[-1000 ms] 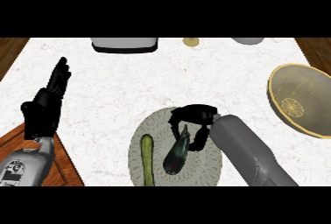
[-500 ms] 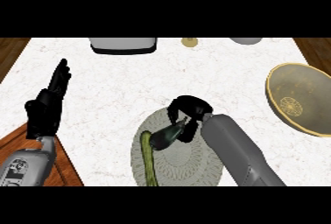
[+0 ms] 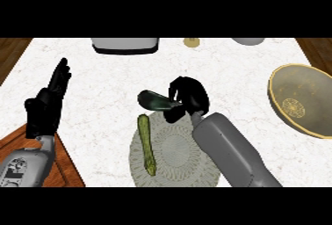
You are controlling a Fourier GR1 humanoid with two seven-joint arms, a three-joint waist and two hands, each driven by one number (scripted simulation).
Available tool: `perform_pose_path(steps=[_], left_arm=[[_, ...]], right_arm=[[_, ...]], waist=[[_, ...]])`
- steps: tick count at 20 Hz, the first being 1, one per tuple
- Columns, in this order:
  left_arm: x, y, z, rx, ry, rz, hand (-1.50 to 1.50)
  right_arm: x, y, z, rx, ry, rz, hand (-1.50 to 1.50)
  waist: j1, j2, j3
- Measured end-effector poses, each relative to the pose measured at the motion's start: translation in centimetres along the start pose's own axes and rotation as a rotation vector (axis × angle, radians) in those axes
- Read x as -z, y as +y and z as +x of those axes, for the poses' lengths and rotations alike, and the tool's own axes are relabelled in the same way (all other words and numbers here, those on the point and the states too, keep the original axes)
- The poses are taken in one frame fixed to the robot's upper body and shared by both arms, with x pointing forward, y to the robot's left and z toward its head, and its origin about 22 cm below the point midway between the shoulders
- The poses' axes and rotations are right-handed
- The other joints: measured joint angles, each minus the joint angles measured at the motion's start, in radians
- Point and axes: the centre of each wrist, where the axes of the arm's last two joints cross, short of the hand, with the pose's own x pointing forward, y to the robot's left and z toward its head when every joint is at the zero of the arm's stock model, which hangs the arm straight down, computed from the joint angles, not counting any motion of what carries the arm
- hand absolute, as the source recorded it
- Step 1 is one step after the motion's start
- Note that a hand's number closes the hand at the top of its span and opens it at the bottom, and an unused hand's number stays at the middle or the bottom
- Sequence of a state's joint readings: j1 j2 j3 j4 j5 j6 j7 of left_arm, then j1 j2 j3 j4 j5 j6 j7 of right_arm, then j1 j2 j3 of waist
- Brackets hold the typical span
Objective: Pick the eggplant from the placemat and place it in the bowl
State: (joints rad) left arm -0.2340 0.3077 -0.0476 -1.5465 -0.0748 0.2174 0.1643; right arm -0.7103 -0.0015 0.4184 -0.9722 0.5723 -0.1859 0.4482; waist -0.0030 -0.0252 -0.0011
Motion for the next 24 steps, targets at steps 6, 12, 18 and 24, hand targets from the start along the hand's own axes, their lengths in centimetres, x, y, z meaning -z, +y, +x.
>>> perform_pose_path(steps=[6,12,18,24], left_arm=[[-0.5,0.4,-0.4,0.007,0.009,0.006,0.0],[-0.7,1.0,-0.6,0.002,0.011,0.024,0.0],[-1.1,1.3,-0.2,0.002,-0.006,0.02,0.0],[-0.9,0.4,0.0,-0.002,-0.015,0.013,0.0]], right_arm=[[-2.9,-1.4,5.4,0.108,0.043,-0.295,1.5],[-5.5,-3.7,6.8,0.076,0.108,-0.497,1.5],[-7.4,-8.1,2.8,0.11,0.171,-0.657,1.5],[-7.9,-12.6,-2.3,0.15,0.244,-0.793,1.5]], waist=[[-0.01,0.0,-0.001],[-0.025,0.007,0.0],[-0.017,0.016,0.001],[-0.007,0.023,0.001]])
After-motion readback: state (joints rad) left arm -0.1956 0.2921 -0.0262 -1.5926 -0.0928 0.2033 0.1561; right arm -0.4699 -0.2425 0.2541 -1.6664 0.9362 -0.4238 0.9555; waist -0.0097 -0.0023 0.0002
